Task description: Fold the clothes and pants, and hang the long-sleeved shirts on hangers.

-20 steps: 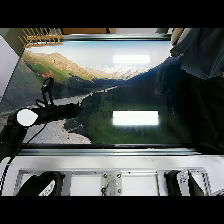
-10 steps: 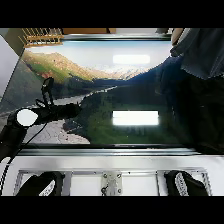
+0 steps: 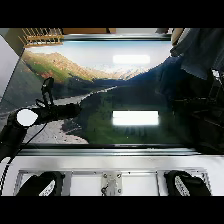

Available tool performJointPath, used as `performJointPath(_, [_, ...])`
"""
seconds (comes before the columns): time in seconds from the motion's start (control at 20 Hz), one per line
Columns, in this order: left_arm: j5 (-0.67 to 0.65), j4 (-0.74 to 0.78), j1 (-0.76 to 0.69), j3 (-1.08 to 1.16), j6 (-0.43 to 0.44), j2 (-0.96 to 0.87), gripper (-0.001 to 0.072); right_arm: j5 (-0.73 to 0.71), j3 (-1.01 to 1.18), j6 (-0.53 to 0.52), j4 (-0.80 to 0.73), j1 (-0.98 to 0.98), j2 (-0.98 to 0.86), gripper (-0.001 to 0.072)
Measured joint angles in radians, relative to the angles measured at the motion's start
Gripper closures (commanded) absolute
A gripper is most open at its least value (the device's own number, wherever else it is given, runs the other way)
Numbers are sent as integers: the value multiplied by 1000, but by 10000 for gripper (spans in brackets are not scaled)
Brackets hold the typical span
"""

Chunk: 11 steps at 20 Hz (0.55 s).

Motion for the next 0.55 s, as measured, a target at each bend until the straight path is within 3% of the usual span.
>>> performJointPath(0.55, [0,0,0,0,1,0,699,3,0,-1,1,14,0,690])
